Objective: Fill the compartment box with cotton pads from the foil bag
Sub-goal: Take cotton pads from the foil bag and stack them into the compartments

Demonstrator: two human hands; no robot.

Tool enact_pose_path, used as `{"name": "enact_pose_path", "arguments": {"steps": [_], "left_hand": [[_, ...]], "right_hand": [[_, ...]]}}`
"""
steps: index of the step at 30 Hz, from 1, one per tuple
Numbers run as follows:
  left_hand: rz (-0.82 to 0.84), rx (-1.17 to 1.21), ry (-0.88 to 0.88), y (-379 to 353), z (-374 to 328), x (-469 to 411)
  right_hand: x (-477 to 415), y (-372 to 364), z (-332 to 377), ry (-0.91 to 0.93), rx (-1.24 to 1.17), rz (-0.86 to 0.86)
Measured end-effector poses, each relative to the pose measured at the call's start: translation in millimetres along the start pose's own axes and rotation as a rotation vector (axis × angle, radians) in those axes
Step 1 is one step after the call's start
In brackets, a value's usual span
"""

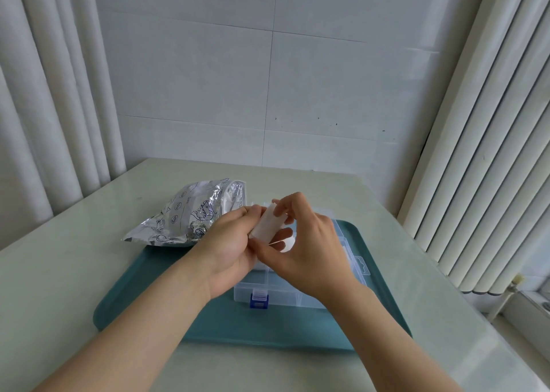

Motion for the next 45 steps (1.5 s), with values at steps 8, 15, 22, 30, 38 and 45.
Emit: {"name": "enact_pose_path", "arguments": {"steps": [8,15,22,30,38,45], "left_hand": [[0.009,-0.027,-0.027,-2,1,1],[0.033,-0.038,-0.042,-5,-3,4],[0.032,-0.124,-0.017,-4,-2,3],[-0.06,-0.229,-0.006,2,-2,2],[-0.036,-0.082,0.019,8,-1,-2],[-0.025,-0.134,0.012,11,0,-4]], "right_hand": [[-1,0,-6,0.048,0.062,-0.003],[-1,-1,-8,0.07,0.066,0.003],[-2,4,-9,0.073,0.009,0.013],[-2,6,-13,0.022,-0.082,0.05],[-5,8,-15,0.095,-0.057,0.056],[-8,14,-17,0.117,-0.045,0.015]]}}
Point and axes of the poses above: each hand's wrist, its own x-axis away from the middle knuckle, its own y-axis out of the back of the hand, z = x × y, the point moved 4 cm from there along -x, towards the middle knuckle, and after that the axes turned 5 degrees about -x, right-handed, at the moved point
